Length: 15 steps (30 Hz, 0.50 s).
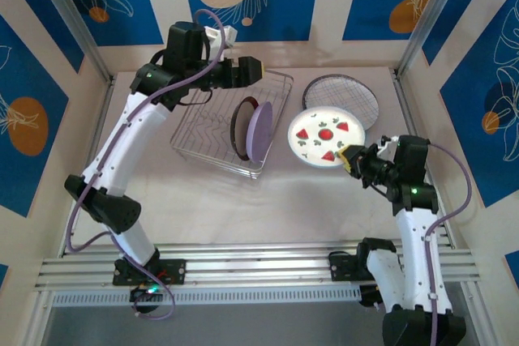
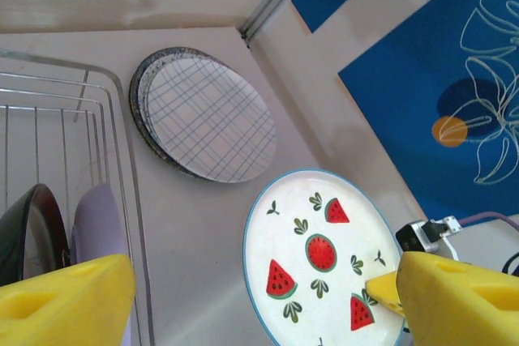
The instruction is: Unload the plates from the dish rack
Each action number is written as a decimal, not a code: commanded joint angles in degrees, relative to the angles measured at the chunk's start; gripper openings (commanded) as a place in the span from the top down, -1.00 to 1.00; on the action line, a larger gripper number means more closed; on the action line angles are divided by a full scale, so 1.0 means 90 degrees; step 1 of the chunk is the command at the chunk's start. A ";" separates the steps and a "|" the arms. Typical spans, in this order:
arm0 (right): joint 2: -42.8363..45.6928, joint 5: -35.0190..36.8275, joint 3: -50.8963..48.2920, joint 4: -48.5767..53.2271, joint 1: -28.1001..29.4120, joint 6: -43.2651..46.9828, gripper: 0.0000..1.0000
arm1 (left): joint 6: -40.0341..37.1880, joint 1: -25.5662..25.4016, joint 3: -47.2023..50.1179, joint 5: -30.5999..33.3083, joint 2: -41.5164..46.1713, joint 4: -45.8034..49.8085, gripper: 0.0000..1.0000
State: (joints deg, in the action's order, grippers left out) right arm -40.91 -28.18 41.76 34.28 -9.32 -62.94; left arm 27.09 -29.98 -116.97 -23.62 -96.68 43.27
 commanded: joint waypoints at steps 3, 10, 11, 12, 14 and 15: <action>0.0450 -0.0264 -0.0568 0.0025 -0.0180 0.0333 1.00 | -0.0813 -0.0253 0.0369 -0.0174 0.0521 0.0167 -0.67; 0.0284 -0.0372 -0.1347 -0.0689 -0.0244 0.0317 1.00 | -0.1449 -0.0592 0.0748 -0.0025 0.0867 0.0396 -0.67; 0.0238 -0.0376 -0.1421 -0.0779 -0.0253 0.0348 1.00 | -0.1496 -0.0616 0.0837 -0.0031 0.0938 0.0405 -0.67; 0.0211 -0.0383 -0.1483 -0.0888 -0.0253 0.0370 1.00 | -0.1526 -0.0647 0.0914 -0.0032 0.1005 0.0422 -0.67; 0.0154 -0.0346 -0.1642 -0.1084 -0.0262 0.0455 1.00 | -0.1610 -0.0688 0.1100 0.0009 0.1196 0.0435 -0.67; 0.0113 -0.0335 -0.1699 -0.1145 -0.0263 0.0518 1.00 | -0.1634 -0.0693 0.1193 0.0060 0.1283 0.0437 -0.67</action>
State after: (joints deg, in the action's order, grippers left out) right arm -40.10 -27.55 26.63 32.29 -11.38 -60.82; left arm 15.46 -35.53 -107.77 -23.66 -88.27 45.98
